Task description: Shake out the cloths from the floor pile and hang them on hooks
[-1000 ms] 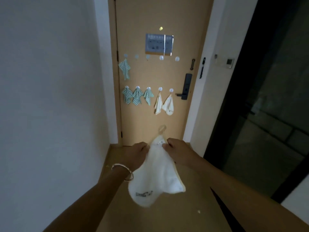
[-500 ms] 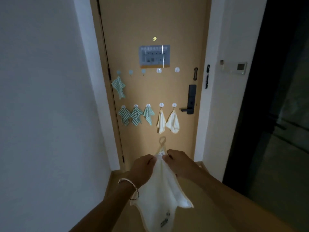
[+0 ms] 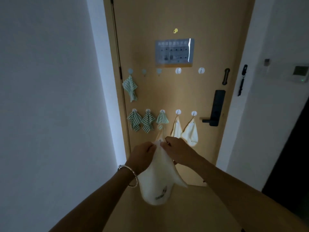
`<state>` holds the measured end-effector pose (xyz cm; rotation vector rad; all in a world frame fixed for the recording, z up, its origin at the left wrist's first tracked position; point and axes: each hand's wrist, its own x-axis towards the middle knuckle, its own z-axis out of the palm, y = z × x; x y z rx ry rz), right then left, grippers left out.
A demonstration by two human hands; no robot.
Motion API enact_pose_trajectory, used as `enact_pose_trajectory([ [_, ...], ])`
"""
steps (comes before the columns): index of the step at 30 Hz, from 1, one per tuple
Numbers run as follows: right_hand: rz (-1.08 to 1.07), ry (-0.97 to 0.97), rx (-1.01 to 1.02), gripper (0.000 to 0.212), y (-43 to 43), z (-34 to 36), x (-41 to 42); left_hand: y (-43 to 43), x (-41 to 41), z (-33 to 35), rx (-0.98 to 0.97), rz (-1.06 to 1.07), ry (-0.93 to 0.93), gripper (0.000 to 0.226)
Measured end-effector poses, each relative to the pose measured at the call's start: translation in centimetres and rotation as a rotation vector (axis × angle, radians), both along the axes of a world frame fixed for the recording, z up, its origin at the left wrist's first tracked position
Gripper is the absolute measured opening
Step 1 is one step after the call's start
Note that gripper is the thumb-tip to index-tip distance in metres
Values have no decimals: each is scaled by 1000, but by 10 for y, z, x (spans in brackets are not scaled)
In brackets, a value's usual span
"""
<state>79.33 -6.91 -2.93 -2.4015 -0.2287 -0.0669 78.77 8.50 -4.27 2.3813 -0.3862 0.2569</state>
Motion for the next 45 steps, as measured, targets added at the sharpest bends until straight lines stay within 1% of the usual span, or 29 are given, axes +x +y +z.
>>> enact_pose_trajectory([
  [5, -8, 13, -13, 34, -10, -9, 53, -7, 60, -8, -14, -4, 7, 27],
  [10, -44, 49, -97, 31, -29, -15, 120, -22, 136, -20, -40, -51, -53, 24],
  [17, -114, -39, -153, 37, -29, 21, 254, -32, 285, 6, -131, -106, -104, 22],
  [19, -141, -54, -132, 36, -27, 27, 291, -30, 322, 11, -151, -146, -119, 21],
  [22, -165, -45, -88, 34, -24, 27, 336, -26, 370, 14, -179, -185, -111, 30],
  [24, -174, -41, -101, 34, -24, 28, 362, -27, 396, 16, -189, -192, -105, 36],
  [27, -172, -61, -115, 36, -27, 31, 402, -29, 436, 20, -204, -194, -116, 35],
  [30, -160, -53, -118, 36, -28, 26, 442, -31, 475, 19, -170, -190, -134, 34],
  [33, -98, -72, -133, 34, -24, 25, 485, -29, 512, 17, -151, -135, -118, 34],
  [37, 18, -85, -69, 27, -10, 34, 541, -18, 563, 19, -144, -17, -106, 37],
  [41, 112, -126, -91, 32, 1, 49, 596, -7, 609, 27, -155, 100, -103, 34],
  [45, 187, -117, -46, 31, 17, 50, 646, 3, 636, 31, -164, 182, -99, 30],
])
